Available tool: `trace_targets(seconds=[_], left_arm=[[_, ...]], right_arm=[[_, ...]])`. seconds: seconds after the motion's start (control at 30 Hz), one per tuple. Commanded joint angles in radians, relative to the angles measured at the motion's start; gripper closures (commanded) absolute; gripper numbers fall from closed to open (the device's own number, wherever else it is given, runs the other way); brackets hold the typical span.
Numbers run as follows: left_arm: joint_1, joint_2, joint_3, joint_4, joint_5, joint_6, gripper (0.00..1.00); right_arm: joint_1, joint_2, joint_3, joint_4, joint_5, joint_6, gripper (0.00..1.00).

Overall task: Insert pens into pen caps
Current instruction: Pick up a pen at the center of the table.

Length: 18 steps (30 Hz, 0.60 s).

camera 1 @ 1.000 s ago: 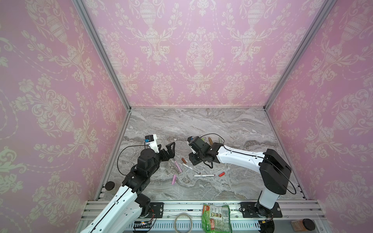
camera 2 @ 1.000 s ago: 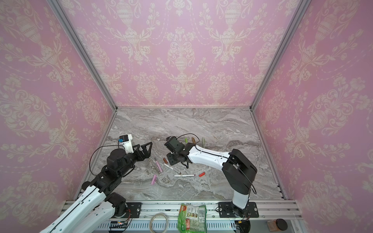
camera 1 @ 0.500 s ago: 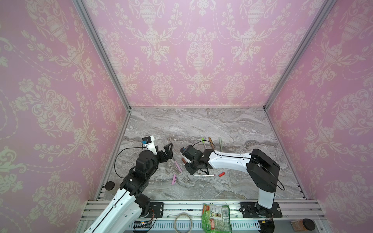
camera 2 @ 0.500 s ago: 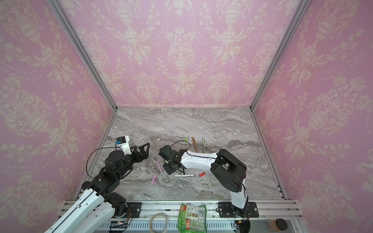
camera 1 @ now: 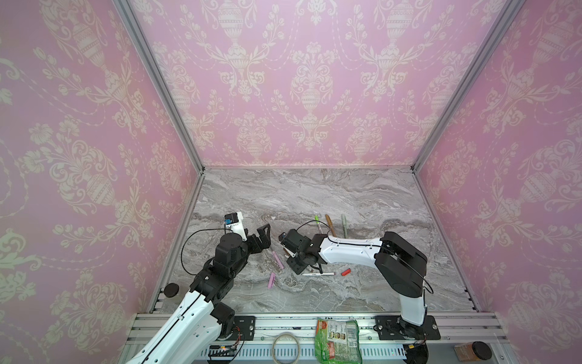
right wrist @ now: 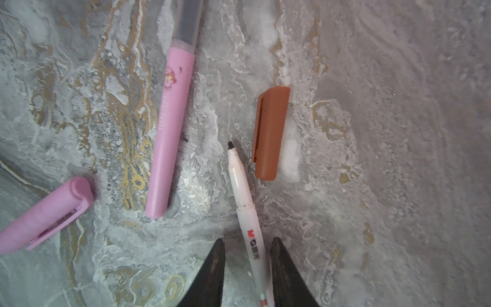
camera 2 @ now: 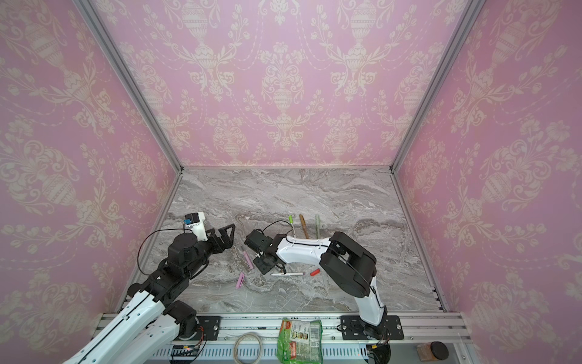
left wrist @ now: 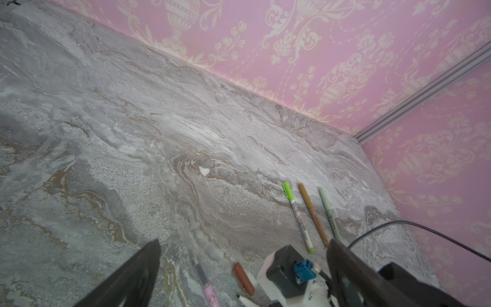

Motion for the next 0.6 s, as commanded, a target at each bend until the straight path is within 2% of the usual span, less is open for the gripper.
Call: trace_targets(seconds=[0.0, 0.23, 0.57], left_arm=[[0.01, 0.006, 0.015, 0.013, -0.007, 0.002, 0.01], [0.01, 0.011, 0.019, 0.015, -0.009, 0.013, 0.01], [0.011, 0.008, 0.014, 0.018, -0.012, 0.016, 0.01]], right_arm=[[0.006, 0.039, 0.025, -0.043, 0.019, -0.034, 0.7], [0.007, 0.076, 0.064, -0.079, 0.046, -0.074, 0.75], [0.006, 0.12, 0.116, -0.105, 0.063, -0.107, 0.87]])
